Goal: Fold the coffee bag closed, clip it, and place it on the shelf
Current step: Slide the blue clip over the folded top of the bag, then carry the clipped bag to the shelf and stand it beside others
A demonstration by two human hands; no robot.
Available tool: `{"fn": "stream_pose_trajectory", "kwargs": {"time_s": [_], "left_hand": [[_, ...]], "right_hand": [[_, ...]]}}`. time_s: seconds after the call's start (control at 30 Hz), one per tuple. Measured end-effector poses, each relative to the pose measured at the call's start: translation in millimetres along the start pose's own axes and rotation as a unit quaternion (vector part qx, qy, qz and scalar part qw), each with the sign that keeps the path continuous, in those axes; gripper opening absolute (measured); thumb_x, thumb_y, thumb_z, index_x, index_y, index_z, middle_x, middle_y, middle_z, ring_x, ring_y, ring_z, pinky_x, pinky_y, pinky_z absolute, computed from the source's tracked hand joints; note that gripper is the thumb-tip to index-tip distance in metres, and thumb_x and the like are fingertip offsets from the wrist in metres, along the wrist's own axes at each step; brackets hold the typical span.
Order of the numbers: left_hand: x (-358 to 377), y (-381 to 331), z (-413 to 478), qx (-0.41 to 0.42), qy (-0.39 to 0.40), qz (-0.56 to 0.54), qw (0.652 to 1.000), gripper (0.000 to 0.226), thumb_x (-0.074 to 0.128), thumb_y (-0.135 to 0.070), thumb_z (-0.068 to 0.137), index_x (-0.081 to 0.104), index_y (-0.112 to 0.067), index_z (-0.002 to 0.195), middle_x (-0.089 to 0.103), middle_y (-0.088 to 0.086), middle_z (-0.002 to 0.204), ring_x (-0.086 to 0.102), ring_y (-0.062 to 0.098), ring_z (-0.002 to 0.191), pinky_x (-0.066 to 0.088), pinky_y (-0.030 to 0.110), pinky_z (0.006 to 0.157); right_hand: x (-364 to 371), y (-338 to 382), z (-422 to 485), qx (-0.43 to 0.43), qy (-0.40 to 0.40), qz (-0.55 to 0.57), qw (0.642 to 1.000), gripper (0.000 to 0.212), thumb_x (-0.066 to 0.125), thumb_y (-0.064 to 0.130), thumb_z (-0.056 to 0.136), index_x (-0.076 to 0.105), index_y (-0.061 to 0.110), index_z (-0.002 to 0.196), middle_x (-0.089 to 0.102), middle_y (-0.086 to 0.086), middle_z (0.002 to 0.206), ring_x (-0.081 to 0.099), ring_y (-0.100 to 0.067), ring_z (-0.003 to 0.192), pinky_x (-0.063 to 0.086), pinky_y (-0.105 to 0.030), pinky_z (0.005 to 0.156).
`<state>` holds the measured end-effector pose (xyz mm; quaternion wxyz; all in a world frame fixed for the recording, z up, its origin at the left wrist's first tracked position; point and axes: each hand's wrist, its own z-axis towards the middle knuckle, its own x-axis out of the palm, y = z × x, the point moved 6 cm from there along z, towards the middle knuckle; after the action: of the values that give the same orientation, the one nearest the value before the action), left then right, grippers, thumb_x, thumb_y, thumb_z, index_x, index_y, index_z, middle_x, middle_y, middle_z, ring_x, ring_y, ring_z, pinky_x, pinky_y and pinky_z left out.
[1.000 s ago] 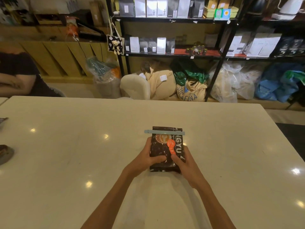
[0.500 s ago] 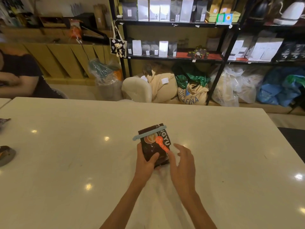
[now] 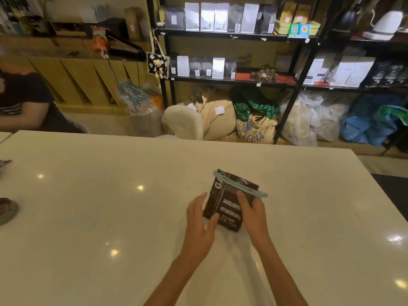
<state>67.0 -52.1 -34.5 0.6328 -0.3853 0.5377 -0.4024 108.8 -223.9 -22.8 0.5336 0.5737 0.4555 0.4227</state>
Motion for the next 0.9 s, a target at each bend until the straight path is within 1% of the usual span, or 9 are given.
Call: {"fn": "stream_pose_trajectory", "kwargs": {"time_s": [0.03, 0.1, 0.17, 0.27, 0.4, 0.5, 0.6, 0.67, 0.9], "left_hand": [[-5.1, 0.9, 3.9, -0.018, -0.017, -0.019, 1.000, 0.065, 0.062, -0.036, 0.094, 0.028, -0.030, 0.149, 0.034, -0.007, 0.148, 0.034, 0.009, 0.137, 0.034, 0.032, 0.111], [-4.8, 3.4, 14.0, -0.087, 0.030, -0.091, 0.992, 0.068, 0.064, -0.047, 0.087, 0.032, -0.033, 0.145, 0.044, -0.004, 0.144, 0.050, 0.008, 0.127, 0.044, 0.028, 0.102], [0.9, 7.6, 16.8, -0.137, 0.069, -0.161, 0.975, 0.038, 0.059, -0.047, 0.090, 0.049, -0.036, 0.125, 0.064, 0.000, 0.127, 0.069, 0.007, 0.105, 0.057, 0.025, 0.083], [-7.9, 16.9, 18.1, -0.144, -0.001, -0.135, 0.980, 0.010, 0.049, -0.040, 0.100, 0.055, -0.034, 0.105, 0.071, -0.003, 0.105, 0.071, 0.002, 0.090, 0.056, 0.019, 0.070], [-20.3, 30.9, 16.6, -0.151, -0.030, -0.100, 0.983, 0.016, 0.041, -0.036, 0.104, 0.052, -0.026, 0.096, 0.068, -0.006, 0.090, 0.066, -0.009, 0.075, 0.052, 0.013, 0.057], [-20.0, 39.2, 13.0, -0.164, -0.030, -0.085, 0.982, 0.023, 0.037, -0.036, 0.105, 0.051, -0.019, 0.099, 0.067, -0.005, 0.085, 0.065, -0.011, 0.070, 0.051, 0.012, 0.052], [3.2, 35.4, 7.3, -0.157, 0.041, -0.065, 0.985, 0.024, 0.035, -0.036, 0.105, 0.050, -0.017, 0.100, 0.067, -0.005, 0.082, 0.066, -0.011, 0.067, 0.049, 0.010, 0.047], [17.5, 27.8, 2.5, -0.149, 0.082, -0.053, 0.984, 0.025, 0.034, -0.038, 0.105, 0.049, -0.019, 0.100, 0.068, -0.004, 0.083, 0.069, -0.001, 0.066, 0.052, 0.015, 0.048], [135.8, -46.4, -49.6, -0.082, 0.270, -0.038, 0.959, 0.030, 0.034, -0.045, 0.104, 0.050, -0.019, 0.102, 0.068, -0.004, 0.089, 0.067, 0.003, 0.071, 0.052, 0.019, 0.055]], "right_hand": [[-1.9, -5.5, -0.2, 0.016, 0.004, 0.011, 1.000, 0.017, 0.059, 0.027, 0.098, 0.066, 0.025, 0.114, 0.077, 0.002, 0.104, 0.074, -0.013, 0.095, 0.060, -0.024, 0.072], [5.3, -9.3, -7.1, 0.020, 0.007, -0.018, 1.000, 0.020, 0.056, 0.034, 0.099, 0.067, 0.025, 0.114, 0.078, 0.002, 0.102, 0.075, -0.014, 0.093, 0.060, -0.028, 0.074], [15.5, -12.6, -13.5, 0.017, 0.005, -0.039, 0.999, 0.023, 0.054, 0.038, 0.099, 0.067, 0.025, 0.112, 0.078, 0.002, 0.097, 0.075, -0.012, 0.087, 0.059, -0.027, 0.071], [31.3, -11.0, -21.2, 0.024, -0.026, -0.042, 0.998, 0.025, 0.053, 0.041, 0.098, 0.069, 0.025, 0.109, 0.078, 0.006, 0.090, 0.073, -0.002, 0.078, 0.054, -0.013, 0.061], [48.9, -19.5, -33.6, 0.085, 0.026, -0.024, 0.996, 0.031, 0.054, 0.052, 0.095, 0.063, 0.030, 0.114, 0.077, 0.005, 0.103, 0.074, -0.009, 0.091, 0.060, -0.029, 0.079], [47.4, -32.0, -57.2, 0.100, 0.021, -0.075, 0.992, 0.039, 0.058, 0.068, 0.083, 0.056, 0.041, 0.109, 0.074, 0.009, 0.103, 0.072, 0.000, 0.088, 0.058, -0.021, 0.072], [24.0, -45.0, -83.9, 0.106, -0.096, -0.108, 0.984, 0.041, 0.053, 0.072, 0.079, 0.057, 0.039, 0.103, 0.074, 0.010, 0.096, 0.071, 0.004, 0.081, 0.056, -0.016, 0.064], [7.8, -41.6, -95.8, 0.099, -0.150, -0.123, 0.976, 0.034, 0.050, 0.065, 0.087, 0.059, 0.035, 0.099, 0.074, 0.010, 0.088, 0.070, 0.005, 0.077, 0.053, -0.012, 0.058], [-127.6, -31.8, -160.2, 0.103, -0.375, -0.090, 0.917, 0.038, 0.041, 0.054, 0.097, 0.069, 0.030, 0.087, 0.074, 0.010, 0.074, 0.069, 0.002, 0.071, 0.049, -0.009, 0.053]]}}
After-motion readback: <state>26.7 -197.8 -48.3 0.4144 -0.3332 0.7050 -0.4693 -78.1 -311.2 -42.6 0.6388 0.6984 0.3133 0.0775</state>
